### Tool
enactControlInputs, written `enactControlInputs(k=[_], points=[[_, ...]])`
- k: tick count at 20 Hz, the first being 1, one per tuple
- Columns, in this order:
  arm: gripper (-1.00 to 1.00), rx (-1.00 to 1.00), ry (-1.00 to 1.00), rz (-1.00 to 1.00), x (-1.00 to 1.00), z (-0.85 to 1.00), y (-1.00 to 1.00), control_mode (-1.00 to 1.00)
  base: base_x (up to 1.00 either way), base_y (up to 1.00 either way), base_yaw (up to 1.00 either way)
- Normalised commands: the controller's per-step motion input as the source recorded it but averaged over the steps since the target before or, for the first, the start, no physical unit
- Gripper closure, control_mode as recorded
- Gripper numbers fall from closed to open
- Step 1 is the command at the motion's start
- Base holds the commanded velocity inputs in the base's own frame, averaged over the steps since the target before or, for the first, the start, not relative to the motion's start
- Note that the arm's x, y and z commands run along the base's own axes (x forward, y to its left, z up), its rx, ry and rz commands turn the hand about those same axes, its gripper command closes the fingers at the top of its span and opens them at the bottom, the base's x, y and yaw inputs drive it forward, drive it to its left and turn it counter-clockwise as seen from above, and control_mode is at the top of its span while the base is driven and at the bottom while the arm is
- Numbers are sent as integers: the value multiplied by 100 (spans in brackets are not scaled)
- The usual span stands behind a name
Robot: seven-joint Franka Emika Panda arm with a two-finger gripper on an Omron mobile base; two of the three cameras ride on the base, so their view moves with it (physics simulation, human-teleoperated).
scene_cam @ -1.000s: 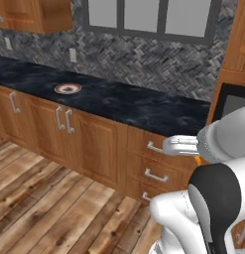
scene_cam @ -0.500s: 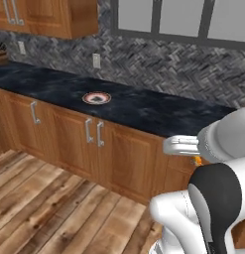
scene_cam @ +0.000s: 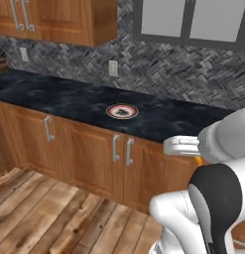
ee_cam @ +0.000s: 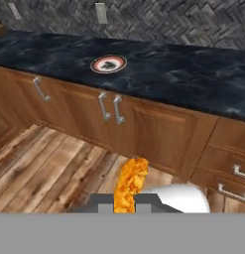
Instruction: Pick shrimp from the fridge and place it on the plate on the counter.
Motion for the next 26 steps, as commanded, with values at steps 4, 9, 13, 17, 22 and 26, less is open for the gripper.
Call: enactControlInputs(k=[4,9,13,17,22,26], points=[[100,0,0,0,0,0,0,100,100,36,-26],[100,0,0,0,0,0,0,100,100,33,-39],[100,0,0,0,0,0,0,100,96,58,-51],[100,0,0,0,0,0,0,100,58,59,-54],[100,0,0,0,0,0,0,100,40,13,-46],[100,0,0,0,0,0,0,100,2,0,-9]])
